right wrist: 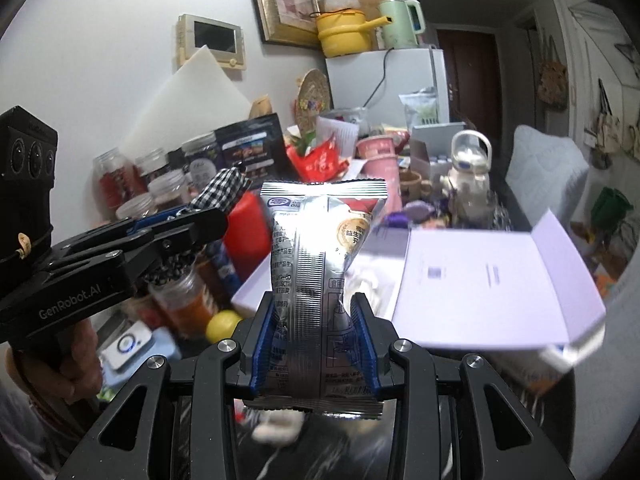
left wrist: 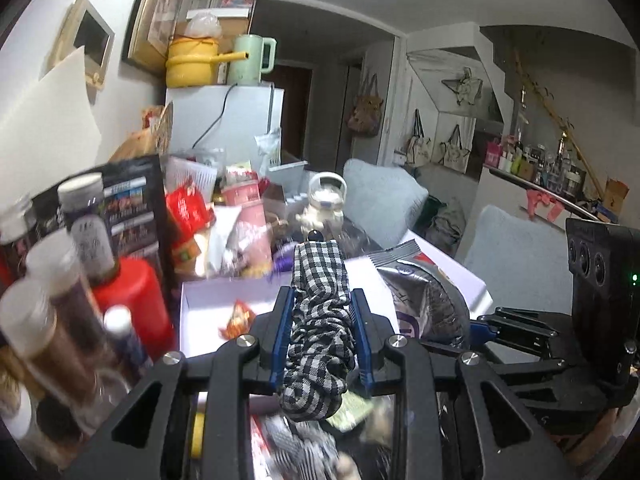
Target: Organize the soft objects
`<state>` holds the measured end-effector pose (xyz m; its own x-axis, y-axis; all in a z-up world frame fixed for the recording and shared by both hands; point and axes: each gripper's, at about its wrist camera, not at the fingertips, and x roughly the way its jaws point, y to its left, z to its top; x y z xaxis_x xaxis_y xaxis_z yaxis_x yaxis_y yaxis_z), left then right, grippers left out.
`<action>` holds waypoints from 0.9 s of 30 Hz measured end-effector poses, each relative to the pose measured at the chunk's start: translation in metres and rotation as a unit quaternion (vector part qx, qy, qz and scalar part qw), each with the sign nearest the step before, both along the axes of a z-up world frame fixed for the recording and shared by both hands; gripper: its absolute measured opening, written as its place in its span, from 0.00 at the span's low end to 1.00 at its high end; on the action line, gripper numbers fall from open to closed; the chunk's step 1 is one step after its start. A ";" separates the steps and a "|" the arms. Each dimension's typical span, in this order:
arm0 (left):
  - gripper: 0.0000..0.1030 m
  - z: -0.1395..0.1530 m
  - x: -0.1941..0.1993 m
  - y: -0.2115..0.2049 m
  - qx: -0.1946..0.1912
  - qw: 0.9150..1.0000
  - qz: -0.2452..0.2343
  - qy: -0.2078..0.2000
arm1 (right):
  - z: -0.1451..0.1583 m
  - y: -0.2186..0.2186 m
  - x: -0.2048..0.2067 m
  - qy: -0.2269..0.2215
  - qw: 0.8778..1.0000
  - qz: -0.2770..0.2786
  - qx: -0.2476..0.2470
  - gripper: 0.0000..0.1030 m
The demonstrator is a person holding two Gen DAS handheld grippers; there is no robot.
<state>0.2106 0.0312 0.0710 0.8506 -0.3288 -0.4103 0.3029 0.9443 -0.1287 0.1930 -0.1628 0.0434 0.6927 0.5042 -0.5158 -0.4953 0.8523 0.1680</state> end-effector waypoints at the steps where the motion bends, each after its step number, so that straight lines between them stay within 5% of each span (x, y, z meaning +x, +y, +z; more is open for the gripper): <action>1: 0.27 0.002 0.007 0.001 -0.001 1.000 0.003 -0.005 | 0.002 0.001 0.005 -0.002 1.000 0.001 0.000 0.35; 13: 0.27 -0.005 0.093 0.016 -0.001 0.999 0.051 -0.007 | 0.011 0.011 0.096 -0.027 1.000 0.003 -0.001 0.35; 27: 0.27 -0.067 0.160 0.030 0.025 0.992 0.108 0.064 | -0.031 0.036 0.176 0.031 1.000 0.002 0.002 0.35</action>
